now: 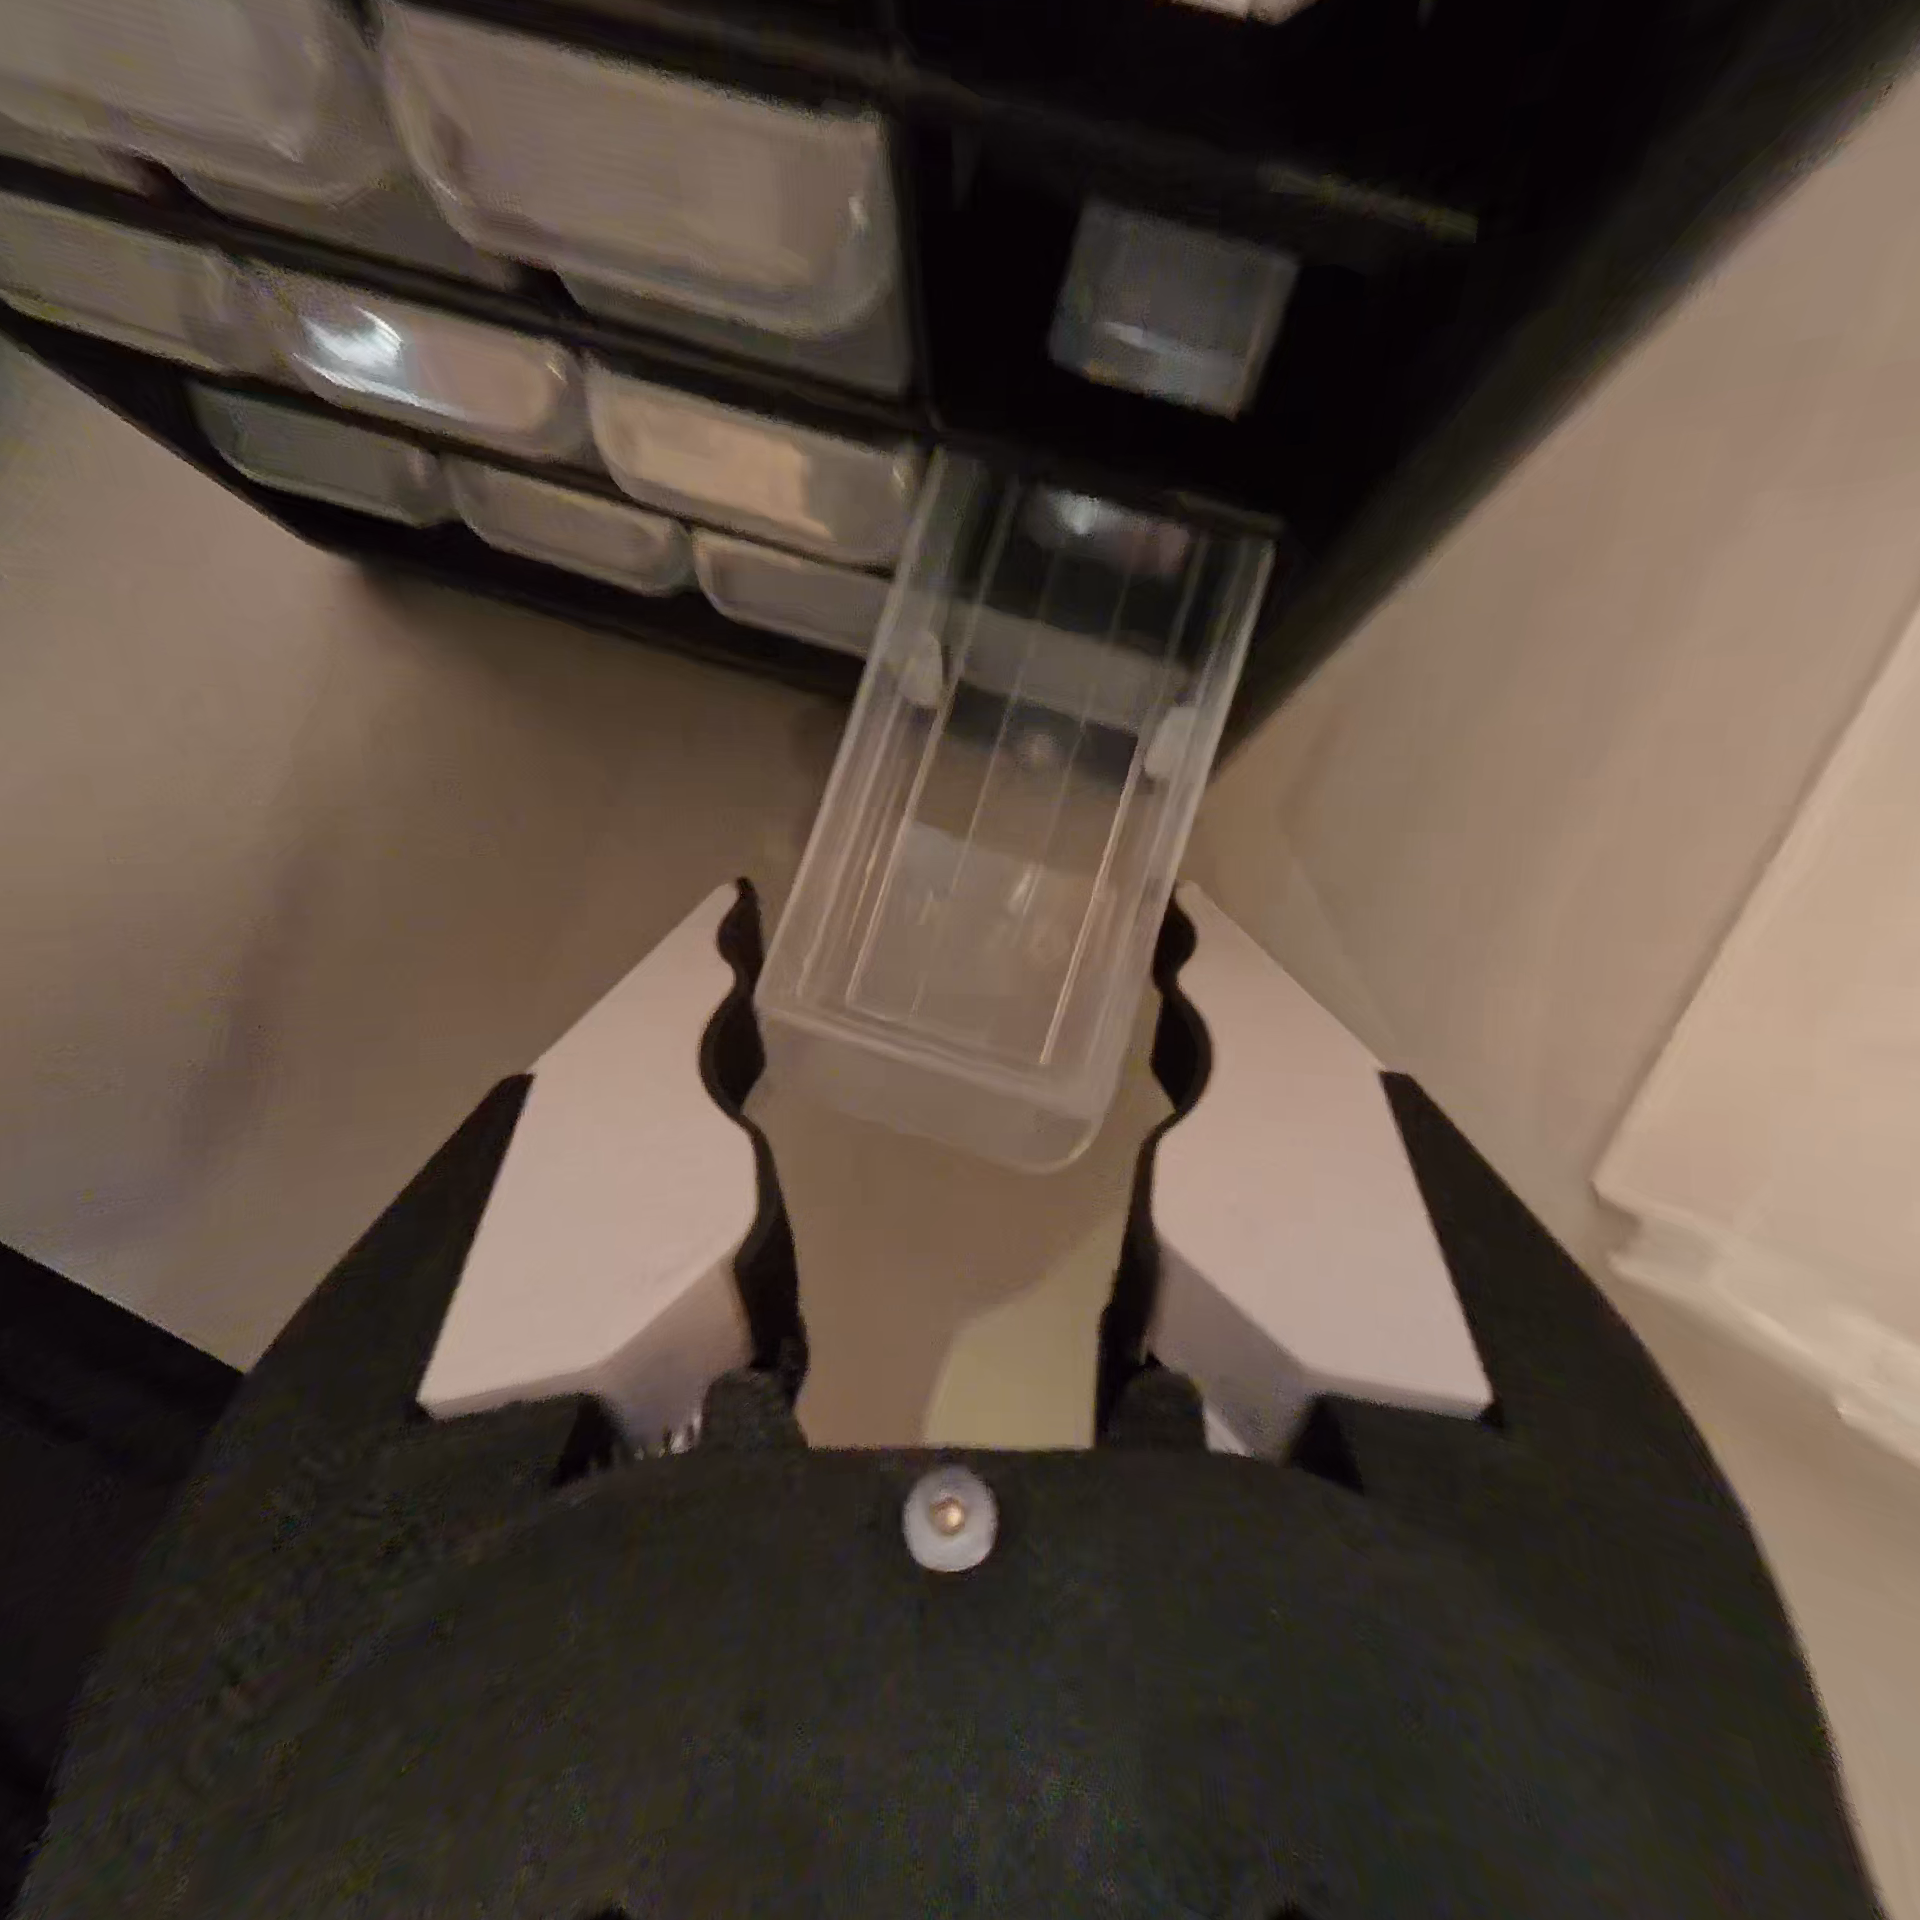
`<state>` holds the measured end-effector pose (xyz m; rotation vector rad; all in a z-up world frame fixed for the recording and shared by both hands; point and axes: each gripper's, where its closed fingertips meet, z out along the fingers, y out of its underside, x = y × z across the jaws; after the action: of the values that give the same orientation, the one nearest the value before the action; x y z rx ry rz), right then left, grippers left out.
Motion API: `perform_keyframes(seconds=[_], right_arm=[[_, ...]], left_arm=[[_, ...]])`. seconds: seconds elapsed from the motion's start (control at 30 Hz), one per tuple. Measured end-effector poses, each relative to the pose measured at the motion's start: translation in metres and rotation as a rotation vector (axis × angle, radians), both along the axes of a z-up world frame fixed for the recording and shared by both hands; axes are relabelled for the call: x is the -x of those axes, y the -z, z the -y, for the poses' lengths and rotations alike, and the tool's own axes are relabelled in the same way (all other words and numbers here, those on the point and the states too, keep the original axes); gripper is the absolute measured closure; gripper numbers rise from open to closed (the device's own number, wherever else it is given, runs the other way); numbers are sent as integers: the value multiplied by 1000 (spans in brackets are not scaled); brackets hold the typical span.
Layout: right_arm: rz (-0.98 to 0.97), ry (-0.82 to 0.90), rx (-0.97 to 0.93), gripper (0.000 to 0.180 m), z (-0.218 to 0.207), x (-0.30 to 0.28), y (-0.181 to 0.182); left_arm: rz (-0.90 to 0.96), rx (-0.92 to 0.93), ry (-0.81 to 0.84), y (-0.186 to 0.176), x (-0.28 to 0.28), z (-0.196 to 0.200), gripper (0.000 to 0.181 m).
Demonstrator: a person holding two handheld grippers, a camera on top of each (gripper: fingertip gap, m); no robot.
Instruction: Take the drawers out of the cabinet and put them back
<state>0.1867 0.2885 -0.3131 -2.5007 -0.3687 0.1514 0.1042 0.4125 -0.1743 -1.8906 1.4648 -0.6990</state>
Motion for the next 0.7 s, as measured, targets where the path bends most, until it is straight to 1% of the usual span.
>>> perform_keyframes(seconds=[0.03, 0.1, 0.13, 0.17, 0.23, 0.3, 0.37, 0.43, 0.53, 0.7], right_arm=[[-32, -28, -38, 93, -5, 6, -2], [-98, -105, -64, 78, -3, 16, -2], [-106, -143, -79, 74, 0, 16, -3], [-94, -180, -104, 68, 4, 13, -5], [-17, -245, -130, 64, 14, 1, -6], [89, -305, -122, 71, 23, -15, -2], [151, -309, -126, 81, 22, -29, -2], [150, -283, -139, 84, 14, -34, -6], [144, -228, -191, 97, -5, -37, -14], [197, -105, -209, 96, -42, -47, -8]], left_arm=[[0, 1, 0, 0, 0, 0, 146], [1, 2, 0, 0, 0, 0, 146], [1, 3, 0, 0, 0, 0, 146], [1, 4, 0, 0, 0, 0, 146], [1, 3, 0, 0, 0, 0, 146], [1, 5, 1, 0, 0, 0, 146], [2, 7, 0, 0, 0, -1, 147], [3, 8, -2, 0, 0, -1, 148], [4, 11, -2, 0, 0, -1, 148], [6, 17, -4, 1, 1, -2, 148]])
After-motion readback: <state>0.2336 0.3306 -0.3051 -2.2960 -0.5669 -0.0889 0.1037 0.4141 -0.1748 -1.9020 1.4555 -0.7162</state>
